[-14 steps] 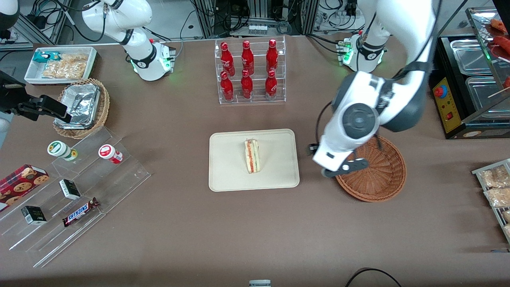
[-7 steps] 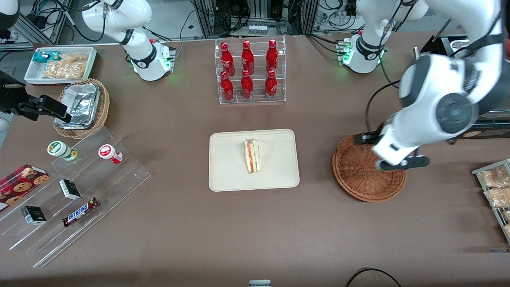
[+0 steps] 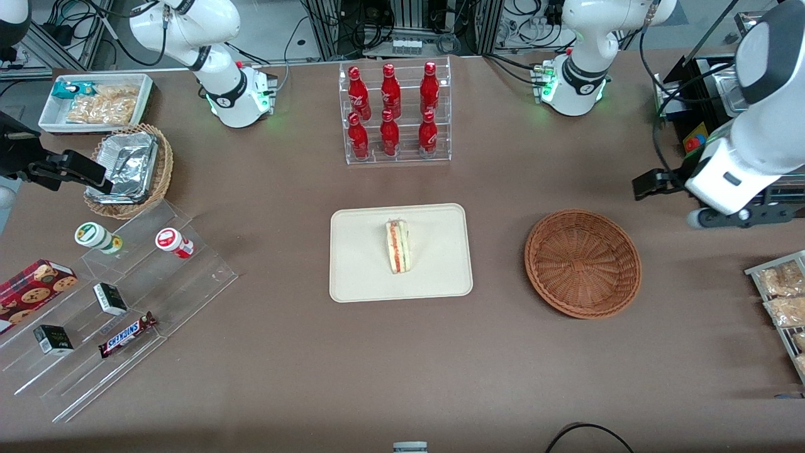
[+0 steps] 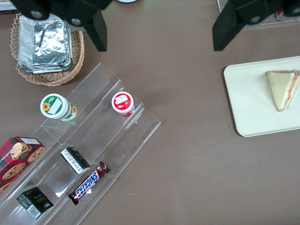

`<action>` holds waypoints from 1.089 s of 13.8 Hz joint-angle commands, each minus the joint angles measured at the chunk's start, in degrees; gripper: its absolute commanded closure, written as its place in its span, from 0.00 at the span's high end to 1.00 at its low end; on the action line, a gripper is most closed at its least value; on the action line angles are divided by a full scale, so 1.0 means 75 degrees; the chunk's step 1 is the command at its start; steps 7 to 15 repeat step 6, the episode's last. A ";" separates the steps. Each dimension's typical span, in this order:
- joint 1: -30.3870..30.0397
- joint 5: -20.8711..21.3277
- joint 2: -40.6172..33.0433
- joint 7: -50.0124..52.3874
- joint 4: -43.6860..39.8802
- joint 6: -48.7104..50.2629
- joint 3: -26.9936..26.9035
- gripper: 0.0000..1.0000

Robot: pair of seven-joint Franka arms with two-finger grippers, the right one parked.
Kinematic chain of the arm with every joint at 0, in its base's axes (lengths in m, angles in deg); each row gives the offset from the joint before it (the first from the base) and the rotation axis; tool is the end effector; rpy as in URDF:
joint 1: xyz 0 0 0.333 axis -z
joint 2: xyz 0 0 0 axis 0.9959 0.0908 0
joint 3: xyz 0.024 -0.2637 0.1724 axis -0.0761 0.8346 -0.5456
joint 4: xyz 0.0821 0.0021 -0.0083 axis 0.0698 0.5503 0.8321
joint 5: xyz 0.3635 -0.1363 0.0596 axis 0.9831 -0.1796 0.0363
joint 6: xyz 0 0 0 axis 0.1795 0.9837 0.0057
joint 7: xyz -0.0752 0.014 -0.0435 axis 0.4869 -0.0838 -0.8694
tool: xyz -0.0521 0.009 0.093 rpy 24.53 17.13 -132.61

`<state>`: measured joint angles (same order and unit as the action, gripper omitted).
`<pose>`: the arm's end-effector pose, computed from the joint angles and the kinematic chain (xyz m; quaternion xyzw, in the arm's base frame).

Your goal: Place sandwich from basket to tray

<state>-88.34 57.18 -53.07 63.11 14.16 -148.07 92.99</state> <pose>0.5609 -0.0566 0.5811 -0.9971 -0.0237 0.0705 0.0138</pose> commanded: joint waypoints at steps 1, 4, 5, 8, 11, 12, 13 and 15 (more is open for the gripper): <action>-0.0112 0.0036 -0.0246 -0.0686 0.0151 -0.0059 -0.0258 1.00; -0.0101 0.0105 -0.0234 -0.0759 0.0174 -0.0491 -0.0317 1.00; -0.0112 0.0117 -0.0234 -0.0747 0.0186 -0.0609 -0.0317 1.00; -0.0101 0.0106 -0.0234 -0.0736 0.0163 -0.0610 -0.0317 1.00; -0.0101 0.0106 -0.0234 -0.0736 0.0163 -0.0610 -0.0317 1.00; -0.0101 0.0106 -0.0234 -0.0736 0.0163 -0.0610 -0.0317 1.00; -0.0101 0.0106 -0.0234 -0.0736 0.0163 -0.0610 -0.0317 1.00; -0.0101 0.0106 -0.0234 -0.0736 0.0163 -0.0610 -0.0317 1.00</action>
